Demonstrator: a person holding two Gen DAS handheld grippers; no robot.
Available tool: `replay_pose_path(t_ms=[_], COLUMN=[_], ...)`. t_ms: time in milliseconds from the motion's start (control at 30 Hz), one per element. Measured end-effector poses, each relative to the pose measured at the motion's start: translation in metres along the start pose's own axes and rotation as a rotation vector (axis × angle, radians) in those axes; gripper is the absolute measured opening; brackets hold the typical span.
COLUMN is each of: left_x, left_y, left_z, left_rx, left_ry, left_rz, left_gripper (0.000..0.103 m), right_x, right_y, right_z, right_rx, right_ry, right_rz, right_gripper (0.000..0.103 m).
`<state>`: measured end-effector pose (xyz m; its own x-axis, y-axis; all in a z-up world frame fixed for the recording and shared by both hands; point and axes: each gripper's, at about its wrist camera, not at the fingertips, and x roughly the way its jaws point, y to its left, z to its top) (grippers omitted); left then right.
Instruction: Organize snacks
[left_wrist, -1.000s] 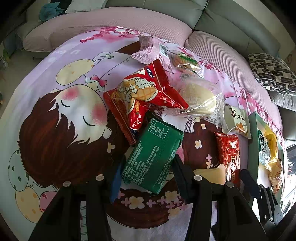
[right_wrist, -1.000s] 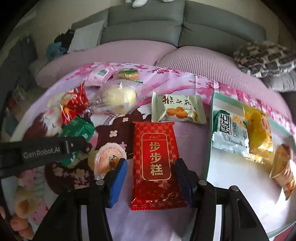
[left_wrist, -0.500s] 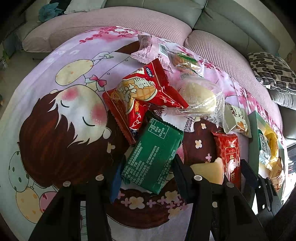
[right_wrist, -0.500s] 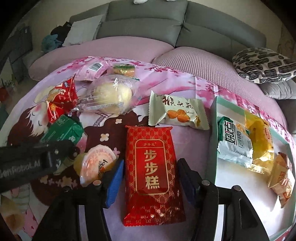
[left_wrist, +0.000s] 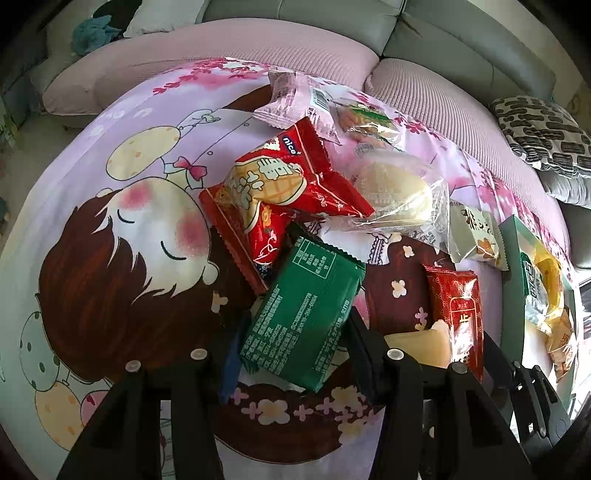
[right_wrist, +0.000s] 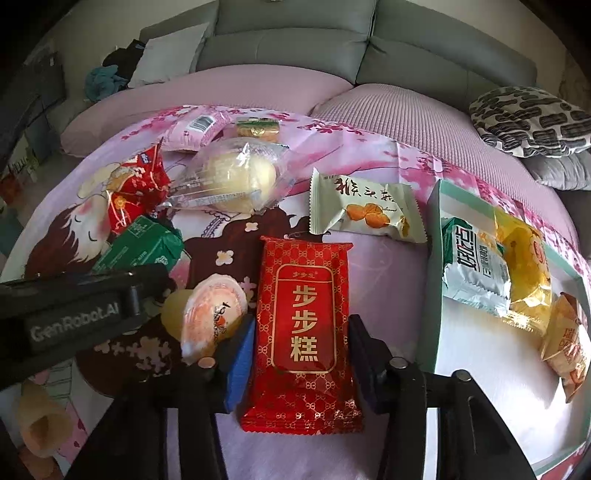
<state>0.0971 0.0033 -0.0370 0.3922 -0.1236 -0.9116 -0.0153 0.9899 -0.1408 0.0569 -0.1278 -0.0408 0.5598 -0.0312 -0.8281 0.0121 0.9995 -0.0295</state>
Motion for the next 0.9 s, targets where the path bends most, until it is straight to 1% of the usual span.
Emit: replay_pose_path(t_ms=[233,400,567,900], left_x=[-0.003,-0.006,-0.013,-0.034], left_y=[-0.001,0.0,-0.004,-0.007], left_z=[-0.001,-0.001,-0.003,-0.001], left_rx=[0.008,0.006,0.02,0.026], left_ry=[-0.003,-0.006,-0.021,-0.064], left_rz=[0.006,-0.019,-0.042,-0.087], left_gripper=[0.049,0.045,0.042,0.041], right_x=[-0.004,-0.011,-0.023,-0.043], right_y=[-0.004,-0.009,-0.01,-0.017], right_z=[-0.001,-0.003,-0.001,0.001], right_rx=[0.01,0.029,0.034,0.052], right_ry=[-0.007,-0.015,-0.046,-0.094], right_rz=[0.028,0.044,0.048,0.051], right_gripper=[0.047,0.047,0.047,0.047])
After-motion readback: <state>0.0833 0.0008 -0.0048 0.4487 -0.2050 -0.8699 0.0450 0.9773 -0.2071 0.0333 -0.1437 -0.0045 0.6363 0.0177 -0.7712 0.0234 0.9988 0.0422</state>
